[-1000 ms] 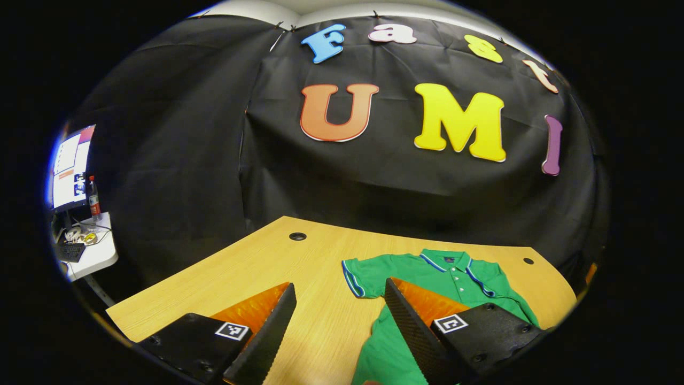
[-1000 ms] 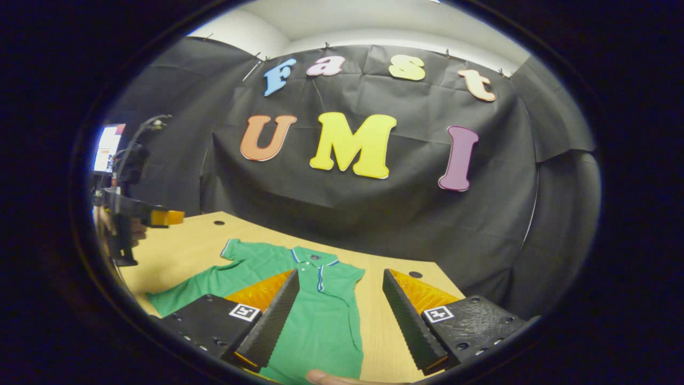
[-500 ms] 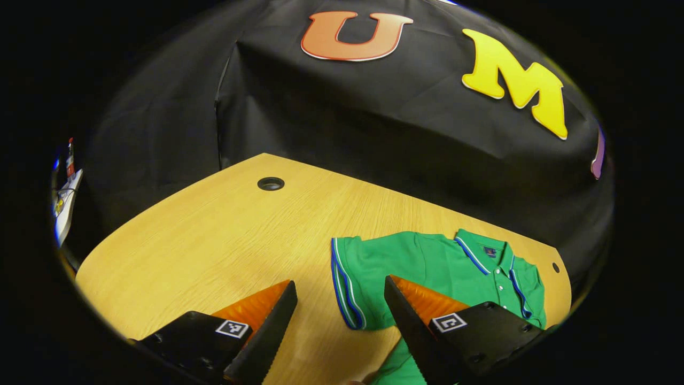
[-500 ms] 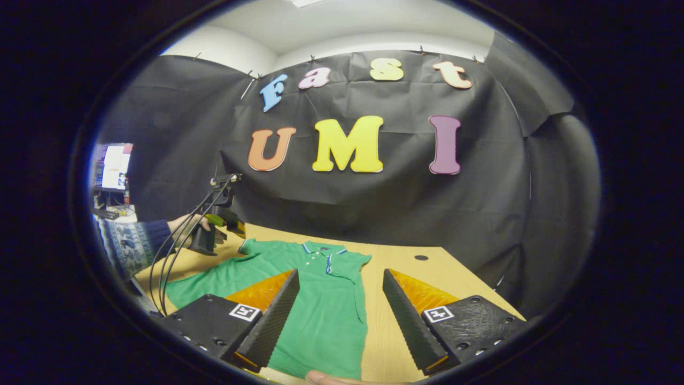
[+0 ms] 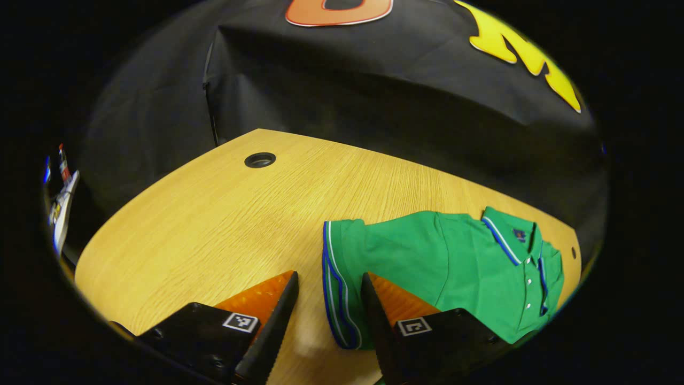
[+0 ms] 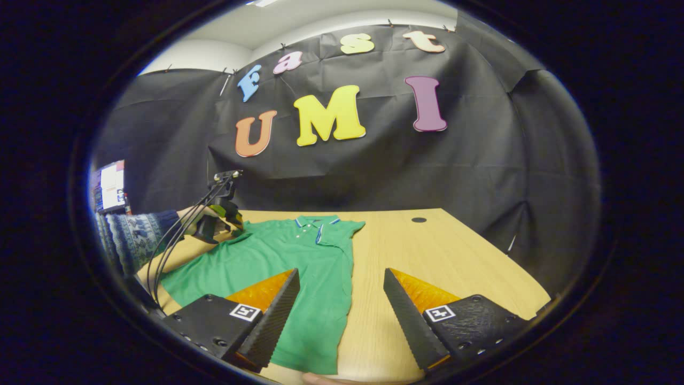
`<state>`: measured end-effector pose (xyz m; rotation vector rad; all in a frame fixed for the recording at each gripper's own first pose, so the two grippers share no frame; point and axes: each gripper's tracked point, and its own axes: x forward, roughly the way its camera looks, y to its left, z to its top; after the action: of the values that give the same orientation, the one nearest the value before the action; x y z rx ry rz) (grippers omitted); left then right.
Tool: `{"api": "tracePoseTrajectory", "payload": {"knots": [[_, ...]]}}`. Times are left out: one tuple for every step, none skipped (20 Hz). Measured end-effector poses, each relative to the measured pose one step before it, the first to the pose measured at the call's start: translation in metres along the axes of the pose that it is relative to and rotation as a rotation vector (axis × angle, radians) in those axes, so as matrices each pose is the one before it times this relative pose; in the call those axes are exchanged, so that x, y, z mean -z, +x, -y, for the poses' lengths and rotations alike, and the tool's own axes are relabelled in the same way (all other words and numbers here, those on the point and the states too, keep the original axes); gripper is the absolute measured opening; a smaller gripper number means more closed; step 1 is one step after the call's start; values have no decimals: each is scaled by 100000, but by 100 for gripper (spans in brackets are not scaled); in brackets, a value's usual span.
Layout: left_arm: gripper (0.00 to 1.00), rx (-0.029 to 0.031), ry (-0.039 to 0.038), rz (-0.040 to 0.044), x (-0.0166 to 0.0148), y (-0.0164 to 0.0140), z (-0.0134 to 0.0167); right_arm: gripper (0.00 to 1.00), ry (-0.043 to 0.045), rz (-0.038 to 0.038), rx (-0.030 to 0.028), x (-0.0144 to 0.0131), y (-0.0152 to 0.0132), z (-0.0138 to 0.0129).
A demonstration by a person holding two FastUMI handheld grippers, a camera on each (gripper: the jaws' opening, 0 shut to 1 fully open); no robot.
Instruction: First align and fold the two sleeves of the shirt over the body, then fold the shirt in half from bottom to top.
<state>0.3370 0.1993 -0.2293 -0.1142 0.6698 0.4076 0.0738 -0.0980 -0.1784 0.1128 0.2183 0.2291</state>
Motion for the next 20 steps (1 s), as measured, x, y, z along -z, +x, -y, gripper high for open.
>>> {"api": "tracePoseTrajectory", "payload": {"knots": [[66, 738, 767, -115, -445, 149, 308, 96, -129, 119, 288, -34, 173, 329], [54, -307, -135, -1179, 298, 137, 523, 95, -251, 137, 810, -78, 174, 413], [41, 17, -537, -239, -151, 273, 312, 95, -265, -57, 1729, 160, 38, 535], [38, 961, -293, -342, -109, 188, 366, 96, -74, 45, 533, -36, 35, 325], [27, 943, -321, -25, -26, 100, 368, 96, 156, -638, 289, 230, -4, 101], [18, 470, -266, 284, -137, 132, 142, 96, 171, -781, 345, 173, -69, 283], [11, -73, -138, -262, 1, 46, 23, 96, 144, -162, 35, 73, -243, 179], [9, -711, 324, 226, -161, -34, 8, 96, 119, 30, 347, -27, -133, 253], [7, -1265, -425, 698, -291, -278, -60, 96, -17, 17, 329, 85, -88, 243], [7, -505, 385, 1718, -514, -348, 487, 96, -26, -284, 467, 74, -47, 220], [7, -42, 2154, 1669, -668, -518, 787, 96, 273, -122, 381, 169, -106, 128], [7, -854, 4262, 1631, -630, -570, 682, 96, 483, -29, 288, -23, -31, 150], [7, 160, 4343, 1548, -746, -462, 898, 96, 639, -369, 431, 139, -40, 128], [7, 1230, 2549, 1663, -754, -593, 1445, 96, 792, -438, 418, 57, 69, 106], [7, 2550, 1991, 1172, -491, -536, 2093, 96, 761, -575, 676, 118, 11, 104], [7, 2298, 1400, 1218, -663, -642, 1507, 96, 497, -330, 1295, -12, -29, 226], [7, 3008, 2130, 263, -251, -524, 1797, 96, 30, -406, 1829, 5, -30, 329], [7, 2245, 2623, 394, -253, -467, 1802, 96, -57, -404, 1175, 40, -74, 243], [7, 1079, 2778, 631, -298, -270, 1296, 92, 170, -663, 1425, 233, -120, 224], [8, 1645, 2203, -293, -174, -351, 1445, 96, 472, -668, 1171, 43, -203, 252]]}}
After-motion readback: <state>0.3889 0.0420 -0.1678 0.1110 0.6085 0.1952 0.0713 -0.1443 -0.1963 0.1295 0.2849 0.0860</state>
